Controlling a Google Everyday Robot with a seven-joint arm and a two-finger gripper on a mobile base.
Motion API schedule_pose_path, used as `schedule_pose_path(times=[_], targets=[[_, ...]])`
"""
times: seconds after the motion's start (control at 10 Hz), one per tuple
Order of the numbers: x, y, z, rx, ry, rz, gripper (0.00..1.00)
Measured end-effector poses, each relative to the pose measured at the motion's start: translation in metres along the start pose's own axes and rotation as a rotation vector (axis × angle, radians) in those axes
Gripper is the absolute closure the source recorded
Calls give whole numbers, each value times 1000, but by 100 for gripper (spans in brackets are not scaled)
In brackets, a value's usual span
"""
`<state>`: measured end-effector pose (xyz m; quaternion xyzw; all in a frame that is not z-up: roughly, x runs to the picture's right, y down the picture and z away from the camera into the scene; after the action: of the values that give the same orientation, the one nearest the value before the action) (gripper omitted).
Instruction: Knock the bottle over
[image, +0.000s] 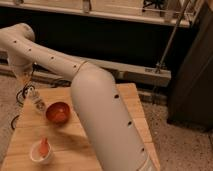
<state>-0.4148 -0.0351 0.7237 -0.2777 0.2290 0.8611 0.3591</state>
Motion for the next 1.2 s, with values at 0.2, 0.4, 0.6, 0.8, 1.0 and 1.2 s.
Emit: schedule_pose_path(times=[0.2,0.4,0.6,0.8,1.0,1.2], targets=[[-4,6,33,51,-21,18,100],[-3,17,56,66,-20,40,100],[1,29,69,60,-2,62,100],[16,49,77,29,46,83,100],[26,62,75,2,91,100,100],[31,68,68,-22,139,117,100]])
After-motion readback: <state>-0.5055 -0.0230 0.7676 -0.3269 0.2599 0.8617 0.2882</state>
